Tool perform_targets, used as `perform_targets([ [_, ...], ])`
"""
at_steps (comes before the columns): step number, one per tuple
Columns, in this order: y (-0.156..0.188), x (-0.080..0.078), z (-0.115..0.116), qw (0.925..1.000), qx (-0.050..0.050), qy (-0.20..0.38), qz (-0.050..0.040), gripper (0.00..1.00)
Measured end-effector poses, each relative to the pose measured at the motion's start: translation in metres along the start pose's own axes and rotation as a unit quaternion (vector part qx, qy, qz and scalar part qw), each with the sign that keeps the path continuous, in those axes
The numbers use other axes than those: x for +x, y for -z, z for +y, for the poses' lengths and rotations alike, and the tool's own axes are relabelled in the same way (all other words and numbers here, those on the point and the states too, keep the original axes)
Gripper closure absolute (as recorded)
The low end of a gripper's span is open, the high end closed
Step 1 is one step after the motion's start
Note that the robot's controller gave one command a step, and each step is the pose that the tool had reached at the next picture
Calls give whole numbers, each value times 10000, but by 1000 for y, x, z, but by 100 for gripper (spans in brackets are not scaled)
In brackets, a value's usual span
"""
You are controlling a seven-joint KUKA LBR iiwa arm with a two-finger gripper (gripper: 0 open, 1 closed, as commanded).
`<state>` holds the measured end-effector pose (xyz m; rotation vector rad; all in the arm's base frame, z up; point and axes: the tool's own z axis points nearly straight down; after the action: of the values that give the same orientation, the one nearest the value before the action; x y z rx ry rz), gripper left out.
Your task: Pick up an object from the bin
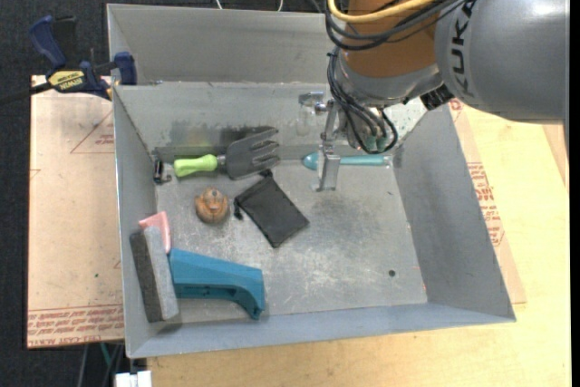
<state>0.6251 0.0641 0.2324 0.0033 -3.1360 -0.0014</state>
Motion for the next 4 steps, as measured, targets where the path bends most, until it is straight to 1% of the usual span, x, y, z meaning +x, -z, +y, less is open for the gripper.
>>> perform_targets([
  [1,5,-1,0,10000,-4,-7,-37,0],
  [2,-53,20,14,10000,-8,-16,-52,0],
  [3,-51,-4,72,9980,3,635,-62,0],
  [4,-100,2,101,9986,-12,530,-87,0],
])
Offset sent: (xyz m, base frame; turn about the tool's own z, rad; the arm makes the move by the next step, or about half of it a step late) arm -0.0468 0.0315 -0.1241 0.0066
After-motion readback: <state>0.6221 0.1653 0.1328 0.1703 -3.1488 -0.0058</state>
